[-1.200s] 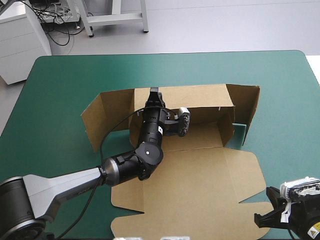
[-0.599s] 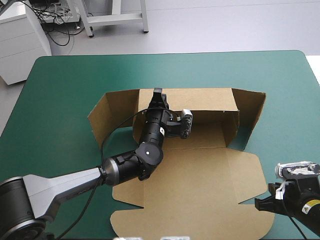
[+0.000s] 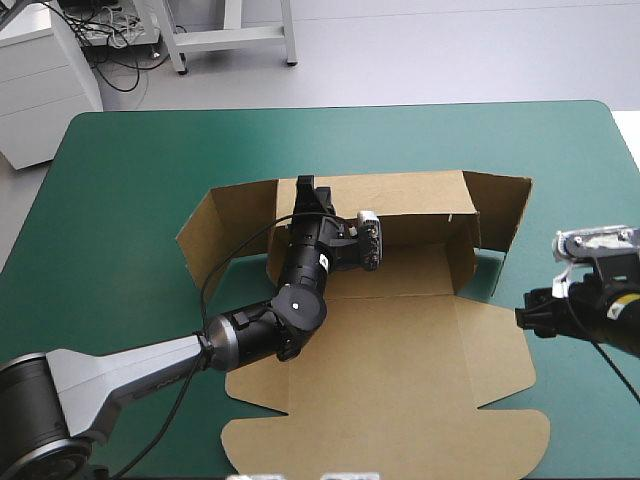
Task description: Fold the box
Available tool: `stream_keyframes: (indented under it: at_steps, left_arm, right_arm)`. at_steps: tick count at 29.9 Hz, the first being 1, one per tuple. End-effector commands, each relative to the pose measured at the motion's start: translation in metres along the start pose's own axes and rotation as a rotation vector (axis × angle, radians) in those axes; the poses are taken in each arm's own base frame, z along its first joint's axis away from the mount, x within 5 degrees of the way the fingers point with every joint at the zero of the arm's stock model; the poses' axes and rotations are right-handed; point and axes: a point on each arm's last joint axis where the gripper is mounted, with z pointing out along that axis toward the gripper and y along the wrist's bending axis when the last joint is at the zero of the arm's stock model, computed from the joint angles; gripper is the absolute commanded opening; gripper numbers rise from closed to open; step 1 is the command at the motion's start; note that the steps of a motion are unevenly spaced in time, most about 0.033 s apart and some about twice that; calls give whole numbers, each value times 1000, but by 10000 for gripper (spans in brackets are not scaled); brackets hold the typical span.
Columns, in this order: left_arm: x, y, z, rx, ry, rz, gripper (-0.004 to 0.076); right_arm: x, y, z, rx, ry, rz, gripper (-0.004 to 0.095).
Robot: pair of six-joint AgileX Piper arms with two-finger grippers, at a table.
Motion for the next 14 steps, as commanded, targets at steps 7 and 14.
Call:
stream_keyframes:
  at_steps: [7,14]
  left_arm:
    - [0,34,-11,-142,-24,5,-32]
    - [0,34,-11,-147,-17,7,-32]
  right_arm:
    - [-94,-14,10,51,-100,-25,748]
    - [-159,-24,37,75,-106,-35,747]
